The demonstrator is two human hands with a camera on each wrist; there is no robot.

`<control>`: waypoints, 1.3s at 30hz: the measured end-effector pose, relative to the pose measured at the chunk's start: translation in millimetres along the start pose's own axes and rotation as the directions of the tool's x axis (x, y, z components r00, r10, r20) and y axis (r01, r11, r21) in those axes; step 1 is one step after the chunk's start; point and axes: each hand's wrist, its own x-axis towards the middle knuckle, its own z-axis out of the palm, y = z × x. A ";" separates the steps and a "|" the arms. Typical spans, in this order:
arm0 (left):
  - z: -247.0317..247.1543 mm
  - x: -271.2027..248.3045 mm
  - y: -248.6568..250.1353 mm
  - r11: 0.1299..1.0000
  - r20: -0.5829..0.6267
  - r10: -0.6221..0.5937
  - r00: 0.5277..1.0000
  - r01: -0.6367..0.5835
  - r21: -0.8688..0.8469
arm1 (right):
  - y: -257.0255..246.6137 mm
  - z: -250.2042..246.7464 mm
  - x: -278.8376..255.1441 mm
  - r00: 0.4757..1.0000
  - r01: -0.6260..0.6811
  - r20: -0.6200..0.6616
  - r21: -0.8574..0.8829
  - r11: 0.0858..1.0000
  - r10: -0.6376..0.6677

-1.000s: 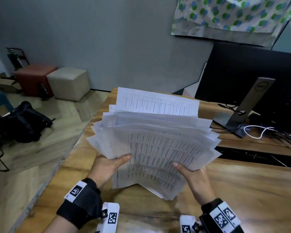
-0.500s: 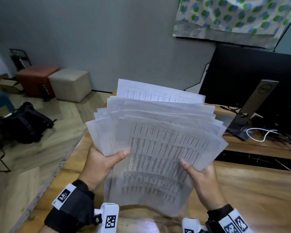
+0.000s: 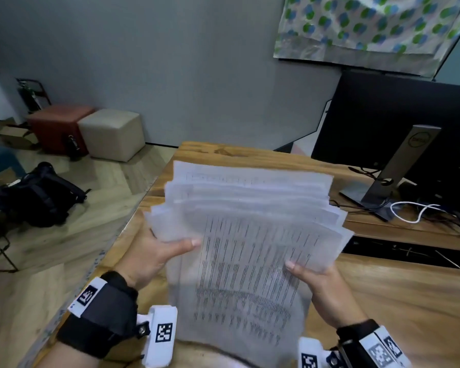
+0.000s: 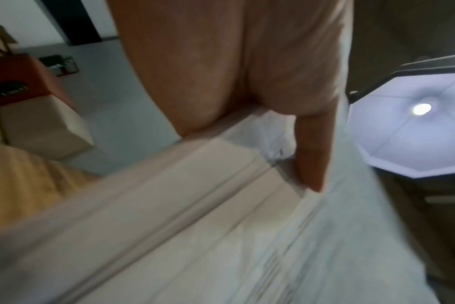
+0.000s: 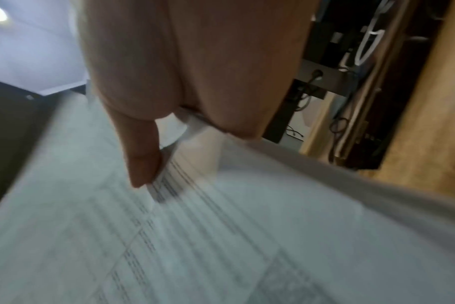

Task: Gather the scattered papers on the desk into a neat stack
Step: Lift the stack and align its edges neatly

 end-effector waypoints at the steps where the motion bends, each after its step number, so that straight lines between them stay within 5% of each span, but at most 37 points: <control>1: 0.8 4.2 5.2 0.999 -0.003 0.033 0.999 -0.033 -0.003 | -3.3 0.5 0.5 1.000 0.018 0.004 -0.017 1.000 -0.018; 5: 1.3 15.2 9.4 0.998 0.002 0.053 0.999 -0.053 -0.043 | -8.7 5.9 3.9 0.997 0.075 0.004 0.003 0.997 -0.075; 10: -5.6 2.2 -26.4 0.965 0.224 -0.238 0.945 0.255 -0.054 | -9.2 11.1 1.0 0.995 0.080 -0.066 0.061 0.995 -0.075; 14: -1.6 -8.9 -54.4 0.957 0.135 -0.277 0.951 0.285 -0.045 | -2.4 5.6 -2.9 0.992 -0.108 0.095 0.331 0.937 0.081; 17: 5.2 -14.9 -63.6 0.967 0.021 -0.248 0.969 0.248 -0.057 | 12.6 2.1 -5.5 0.968 -0.226 0.160 0.213 0.950 0.195; 22: 22.3 -18.5 -61.4 0.975 -0.104 -0.186 0.977 0.197 0.100 | 11.8 22.6 -3.1 0.983 0.071 -0.168 -0.054 0.996 -0.079; 27: 26.3 -14.7 -48.0 0.994 -0.196 -0.041 0.980 0.061 0.095 | -2.7 32.7 -12.0 0.916 0.298 -0.242 -0.129 0.946 -0.321; 35: 24.6 -19.6 -66.2 0.991 -0.212 -0.076 0.974 0.098 0.091 | 29.3 36.2 -15.1 0.956 0.197 -0.194 -0.133 0.971 -0.220; 39: 29.7 -15.4 -46.3 0.998 -0.205 -0.004 0.979 0.018 0.067 | 15.5 33.6 -17.2 0.930 0.279 -0.226 -0.083 0.957 -0.290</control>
